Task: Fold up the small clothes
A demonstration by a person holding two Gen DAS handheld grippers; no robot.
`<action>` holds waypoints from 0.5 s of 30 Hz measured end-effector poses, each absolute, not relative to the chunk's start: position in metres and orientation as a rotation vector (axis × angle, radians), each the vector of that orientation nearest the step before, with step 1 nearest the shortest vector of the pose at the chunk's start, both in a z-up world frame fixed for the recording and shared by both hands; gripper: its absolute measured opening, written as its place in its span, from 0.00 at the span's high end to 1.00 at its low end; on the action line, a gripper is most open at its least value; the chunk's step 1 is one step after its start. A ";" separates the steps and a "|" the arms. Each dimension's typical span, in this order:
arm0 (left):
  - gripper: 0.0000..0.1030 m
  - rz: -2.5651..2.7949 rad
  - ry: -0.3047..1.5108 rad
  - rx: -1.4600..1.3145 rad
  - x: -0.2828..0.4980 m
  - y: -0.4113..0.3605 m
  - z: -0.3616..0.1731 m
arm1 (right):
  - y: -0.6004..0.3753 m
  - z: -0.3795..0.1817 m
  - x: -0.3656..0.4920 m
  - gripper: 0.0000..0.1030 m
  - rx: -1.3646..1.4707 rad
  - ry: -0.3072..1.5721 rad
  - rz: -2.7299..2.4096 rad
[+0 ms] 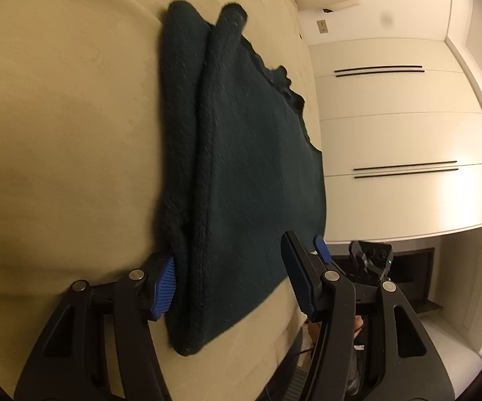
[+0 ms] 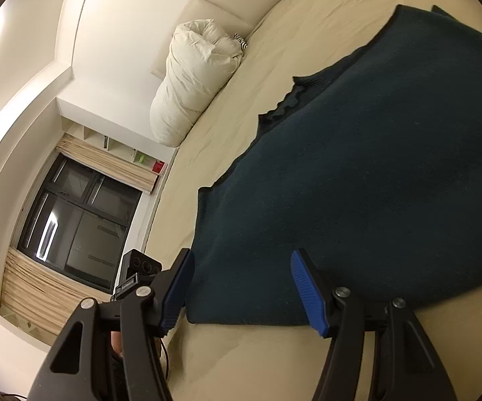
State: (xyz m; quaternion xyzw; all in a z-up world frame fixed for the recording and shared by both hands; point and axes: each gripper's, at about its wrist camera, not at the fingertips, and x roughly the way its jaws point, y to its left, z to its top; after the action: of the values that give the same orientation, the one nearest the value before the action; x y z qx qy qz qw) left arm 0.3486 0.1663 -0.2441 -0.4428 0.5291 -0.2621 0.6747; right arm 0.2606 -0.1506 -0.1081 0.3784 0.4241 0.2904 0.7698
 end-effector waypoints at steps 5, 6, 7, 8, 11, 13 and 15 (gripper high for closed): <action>0.49 -0.585 1.200 -0.984 0.345 0.150 -0.246 | -0.127 -0.105 0.284 0.38 0.767 0.953 0.673; 0.57 -0.573 1.195 -0.999 0.345 0.151 -0.247 | -0.121 -0.105 0.288 0.38 0.753 0.962 0.675; 0.71 -0.558 1.194 -1.016 0.346 0.151 -0.250 | -0.115 -0.106 0.294 0.38 0.739 0.976 0.680; 0.73 -0.543 1.194 -1.034 0.346 0.153 -0.253 | -0.109 -0.106 0.299 0.38 0.722 0.986 0.687; 0.84 -0.522 1.185 -1.061 0.343 0.155 -0.258 | -0.095 -0.109 0.312 0.38 0.694 1.008 0.702; 0.86 -0.511 1.178 -1.069 0.339 0.156 -0.258 | -0.088 -0.116 0.321 0.38 0.688 1.034 0.709; 0.88 -0.503 1.169 -1.074 0.337 0.158 -0.255 | -0.085 -0.123 0.329 0.38 0.685 1.057 0.710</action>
State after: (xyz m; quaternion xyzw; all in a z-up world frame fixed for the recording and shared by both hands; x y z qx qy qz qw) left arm 0.3367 0.1577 -0.2554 -0.4769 0.5193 -0.2234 0.6731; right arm 0.3287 -0.0849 -0.1232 0.3135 0.4836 0.3251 0.7498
